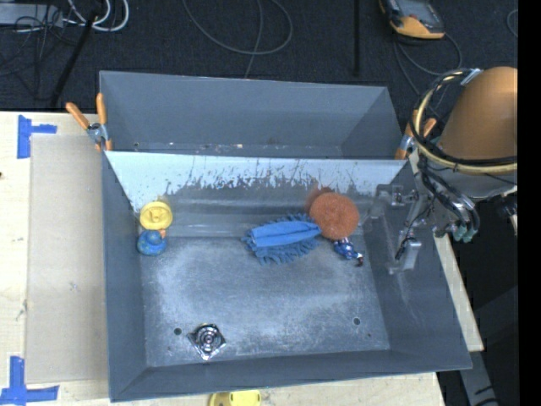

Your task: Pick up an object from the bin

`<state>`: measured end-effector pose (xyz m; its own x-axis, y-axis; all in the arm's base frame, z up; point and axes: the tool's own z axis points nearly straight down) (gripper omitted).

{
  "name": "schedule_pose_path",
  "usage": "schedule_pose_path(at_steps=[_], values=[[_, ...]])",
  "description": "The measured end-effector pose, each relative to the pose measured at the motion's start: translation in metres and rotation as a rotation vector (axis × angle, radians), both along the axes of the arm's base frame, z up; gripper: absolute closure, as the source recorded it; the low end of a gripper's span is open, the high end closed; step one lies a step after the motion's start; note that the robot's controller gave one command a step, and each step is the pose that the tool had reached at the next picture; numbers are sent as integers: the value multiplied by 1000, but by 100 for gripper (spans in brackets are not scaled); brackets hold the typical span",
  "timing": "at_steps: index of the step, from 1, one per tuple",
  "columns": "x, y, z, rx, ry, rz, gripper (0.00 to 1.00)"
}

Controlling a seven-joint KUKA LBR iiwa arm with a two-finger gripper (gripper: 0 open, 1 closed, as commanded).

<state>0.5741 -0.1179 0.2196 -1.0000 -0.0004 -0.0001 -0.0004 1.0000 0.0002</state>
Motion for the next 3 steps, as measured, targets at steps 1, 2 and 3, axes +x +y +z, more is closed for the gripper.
schedule_pose_path(at_steps=[1, 2, 3], values=[[12, 36, -63, -1, -5, 1, 0], [34, 121, -67, 0, -1, -115, 0], [32, 126, -111, 1, -1, -157, 0]])
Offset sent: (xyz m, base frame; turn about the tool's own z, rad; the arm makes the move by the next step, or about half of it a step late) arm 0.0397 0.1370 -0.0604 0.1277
